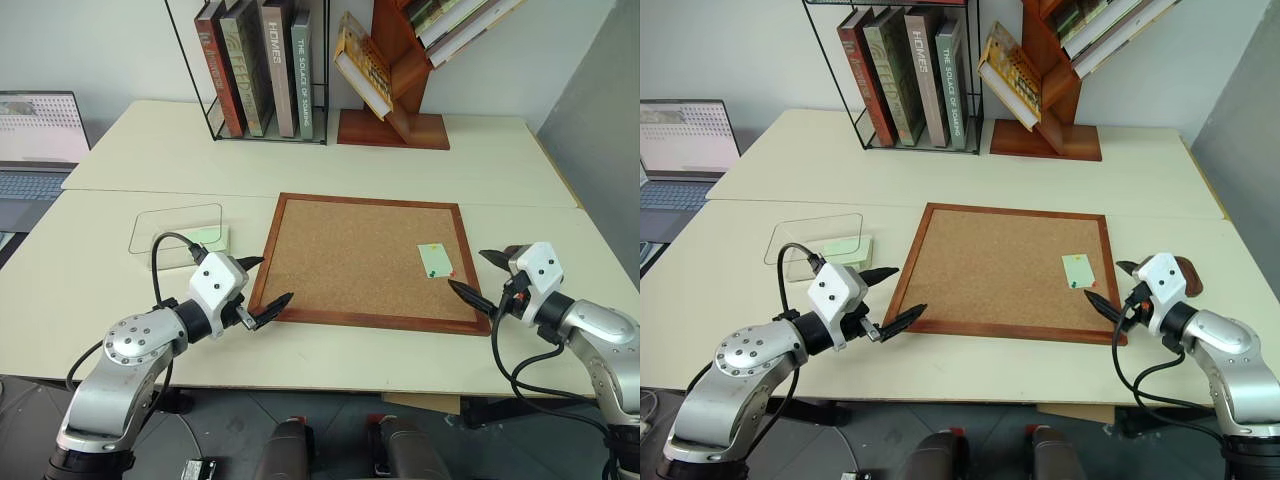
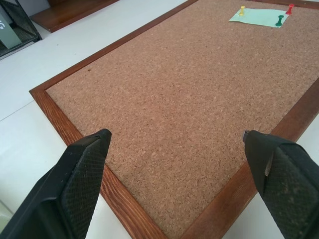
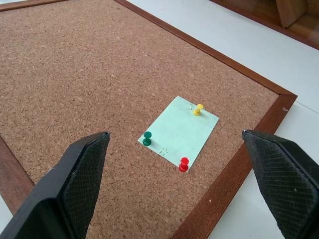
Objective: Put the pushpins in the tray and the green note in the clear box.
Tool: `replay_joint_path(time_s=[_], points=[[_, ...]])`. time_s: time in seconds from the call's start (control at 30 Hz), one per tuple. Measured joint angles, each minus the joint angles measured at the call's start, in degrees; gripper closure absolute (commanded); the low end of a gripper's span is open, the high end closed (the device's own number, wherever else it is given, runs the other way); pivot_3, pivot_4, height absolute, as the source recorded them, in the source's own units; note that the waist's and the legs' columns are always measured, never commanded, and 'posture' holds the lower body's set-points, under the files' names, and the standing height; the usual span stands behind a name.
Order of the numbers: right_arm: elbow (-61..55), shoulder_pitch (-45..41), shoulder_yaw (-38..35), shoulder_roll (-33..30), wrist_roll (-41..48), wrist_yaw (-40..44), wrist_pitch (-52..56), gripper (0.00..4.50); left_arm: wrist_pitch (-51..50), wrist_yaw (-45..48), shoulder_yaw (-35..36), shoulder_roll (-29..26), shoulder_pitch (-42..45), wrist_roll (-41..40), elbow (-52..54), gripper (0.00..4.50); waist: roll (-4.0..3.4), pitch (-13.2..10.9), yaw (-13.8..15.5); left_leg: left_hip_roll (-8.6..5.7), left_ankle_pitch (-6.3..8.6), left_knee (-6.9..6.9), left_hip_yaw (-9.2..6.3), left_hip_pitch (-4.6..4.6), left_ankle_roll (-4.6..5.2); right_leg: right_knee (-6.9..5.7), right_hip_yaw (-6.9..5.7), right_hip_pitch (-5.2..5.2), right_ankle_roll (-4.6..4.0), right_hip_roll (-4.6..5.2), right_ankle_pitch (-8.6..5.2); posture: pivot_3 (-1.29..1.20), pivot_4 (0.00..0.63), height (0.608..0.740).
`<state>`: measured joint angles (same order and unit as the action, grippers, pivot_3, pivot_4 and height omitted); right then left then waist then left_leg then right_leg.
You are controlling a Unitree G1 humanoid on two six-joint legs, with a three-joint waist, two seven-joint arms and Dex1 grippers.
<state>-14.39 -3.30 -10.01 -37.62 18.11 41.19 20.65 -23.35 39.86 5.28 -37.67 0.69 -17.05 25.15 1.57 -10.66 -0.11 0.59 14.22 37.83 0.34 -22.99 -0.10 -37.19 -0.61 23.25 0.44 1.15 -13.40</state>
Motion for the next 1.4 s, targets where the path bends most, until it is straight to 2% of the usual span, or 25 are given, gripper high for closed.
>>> replay_joint_path(time_s=[0.63, 0.87, 0.97, 1.17, 1.4], points=[[0.0, 0.2, -0.1, 0.0, 0.2, 0.0, 0.0, 0.00, -5.1, 1.1, 0.1, -0.9, 2.4, -1.2, 0.0, 0.02, 0.00, 0.0, 0.0, 0.00, 0.00, 0.01, 0.00, 0.01, 0.00, -0.01, 0.00, 0.00, 0.02, 0.00, 0.01, 0.00, 0.150, 0.740], [-0.3, 0.4, -0.1, 0.0, 0.4, -0.1, 0.0, 0.00, -7.8, 3.2, 0.3, 0.0, 4.7, -7.7, 0.4, 0.02, 0.00, 0.0, 0.0, 0.00, 0.00, 0.00, 0.02, 0.01, 0.00, -0.02, 0.01, 0.00, 0.08, -0.01, 0.05, 0.00, 0.150, 0.740], [-1.2, 0.8, -0.2, 0.0, 0.8, -0.1, 0.0, 0.00, -7.7, 3.5, -0.9, 0.2, 5.3, -8.0, 0.6, 0.41, 0.00, 0.0, 0.1, 0.00, 0.00, 0.01, 0.01, 0.00, 0.00, -0.02, 0.00, 0.00, 0.08, -0.01, 0.04, 0.00, 0.150, 0.740], [-2.5, 2.1, -0.2, 0.1, 1.0, -0.5, 0.2, 0.00, -6.1, 3.5, -4.4, 0.3, 9.4, -5.7, -1.4, 1.66, -0.01, 0.0, 0.1, -0.01, 0.00, 0.04, 0.04, 0.02, 0.00, -0.02, 0.03, -0.02, 0.06, -0.02, 0.03, 0.00, 0.150, 0.740], [-4.9, 2.5, 0.2, 0.7, 1.1, -1.9, 1.5, 0.00, -3.8, 4.1, -11.4, 4.4, 16.7, -1.9, -8.3, 3.00, -0.01, 0.0, 0.2, -0.02, 0.00, 0.03, 0.04, 0.01, 0.00, -0.03, 0.03, -0.01, 0.16, -0.06, 0.09, 0.00, 0.150, 0.740]])
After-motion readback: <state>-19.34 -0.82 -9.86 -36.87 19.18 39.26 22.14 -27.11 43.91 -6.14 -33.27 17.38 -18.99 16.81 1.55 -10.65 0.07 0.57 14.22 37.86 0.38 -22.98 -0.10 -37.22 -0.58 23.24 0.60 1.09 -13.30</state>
